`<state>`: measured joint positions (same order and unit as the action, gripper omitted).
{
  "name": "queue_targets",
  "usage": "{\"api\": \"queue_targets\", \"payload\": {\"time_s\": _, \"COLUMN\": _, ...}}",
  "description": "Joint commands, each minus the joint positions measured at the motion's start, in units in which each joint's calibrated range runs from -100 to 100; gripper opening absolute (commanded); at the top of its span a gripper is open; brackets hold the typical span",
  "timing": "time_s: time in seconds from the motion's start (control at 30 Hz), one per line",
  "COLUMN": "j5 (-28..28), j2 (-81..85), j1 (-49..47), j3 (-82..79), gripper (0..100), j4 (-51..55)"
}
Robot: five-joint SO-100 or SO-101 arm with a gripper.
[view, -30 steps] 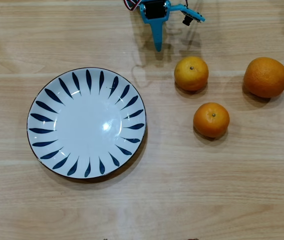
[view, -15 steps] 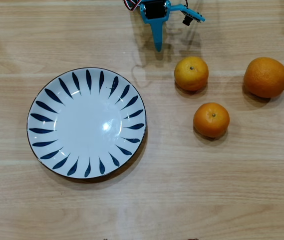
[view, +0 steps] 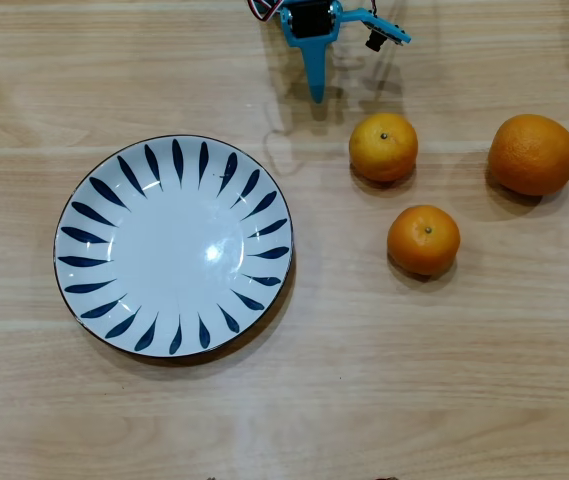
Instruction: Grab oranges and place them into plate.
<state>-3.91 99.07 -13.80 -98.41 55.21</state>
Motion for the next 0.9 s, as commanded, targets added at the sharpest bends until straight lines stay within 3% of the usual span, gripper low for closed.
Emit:
{"api": "queue_targets", "payload": {"time_s": 0.0, "j5": -0.11, "j2": 0.34, "j1": -0.15, "j3": 0.40, "gripper": 2, "j4": -0.16}}
{"api": "queue_targets", "payload": {"time_s": 0.17, "j5": -0.22, "j2": -7.18, "j1": -0.23, "j3": 8.28, "gripper": 2, "j4": 0.10}}
{"api": "queue_targets", "payload": {"time_s": 0.4, "j5": -0.22, "j2": -26.37, "j1": -4.18, "j3": 35.80, "gripper": 2, "j4": 0.61}}
{"api": "queue_targets", "payload": {"time_s": 0.6, "j5": -0.22, "j2": -43.11, "j1": -11.20, "j3": 59.52, "gripper": 2, "j4": 8.86}}
{"api": "queue_targets", "payload": {"time_s": 0.87, "j5": -2.78, "j2": -59.17, "j1": -17.65, "j3": 77.63, "gripper": 2, "j4": 16.94}}
